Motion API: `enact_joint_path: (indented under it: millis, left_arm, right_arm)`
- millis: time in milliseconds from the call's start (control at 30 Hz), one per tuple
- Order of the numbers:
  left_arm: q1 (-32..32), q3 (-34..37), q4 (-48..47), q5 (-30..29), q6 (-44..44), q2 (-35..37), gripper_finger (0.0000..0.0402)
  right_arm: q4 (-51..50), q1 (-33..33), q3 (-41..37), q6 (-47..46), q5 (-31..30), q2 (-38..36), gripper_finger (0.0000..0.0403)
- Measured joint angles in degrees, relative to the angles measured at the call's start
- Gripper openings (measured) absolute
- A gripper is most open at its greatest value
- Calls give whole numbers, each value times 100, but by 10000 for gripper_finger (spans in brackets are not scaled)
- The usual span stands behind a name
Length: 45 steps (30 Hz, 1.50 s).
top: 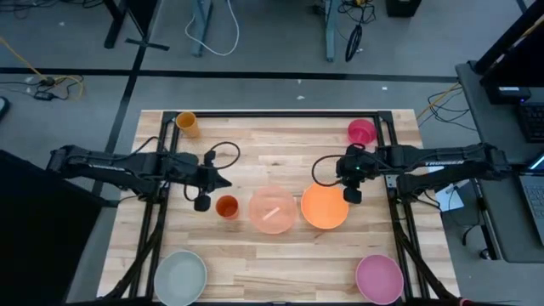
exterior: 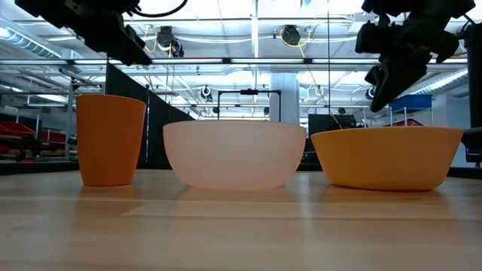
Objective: Nest bowls inside each other
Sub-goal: Stack the orange bowl on top of the light orange bowl
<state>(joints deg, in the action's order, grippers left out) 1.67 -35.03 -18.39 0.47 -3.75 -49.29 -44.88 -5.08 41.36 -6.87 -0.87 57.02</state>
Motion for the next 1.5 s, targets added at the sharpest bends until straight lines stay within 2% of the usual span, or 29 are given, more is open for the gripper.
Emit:
enact_joint_path:
  millis: [167, 300, 433, 767, 967, 1167, 1300, 1500]
  left_arm:
    - [2, -1, 175, 5, -5, -10, 0]
    - [18, -108, 3, 125, -13, -12, 0]
    - [139, -314, -367, 146, -121, -10, 0]
    - [368, -385, -360, 166, -419, -10, 0]
    - [372, -385, -359, 166, -419, -10, 0]
    - [372, -385, -380, 276, -412, -10, 0]
    - [441, -385, -511, 426, -269, -10, 0]
    - [891, -385, -610, 444, 181, -10, 0]
  right_arm:
    - [-3, -59, 2, -172, 272, 282, 133]
    - [0, -66, 2, -309, 332, 606, 155]
    - [140, -140, 4, -401, 407, 969, 163]
    - [371, -331, 6, -317, 425, 1531, 163]
    - [495, -534, 4, -255, 605, 1822, 130]
    - [495, -660, 53, -15, 682, 1887, 16]
    - [1, -578, 542, 44, 662, 1851, 2]
    - [-402, -129, 1856, 129, 487, 1851, 1]
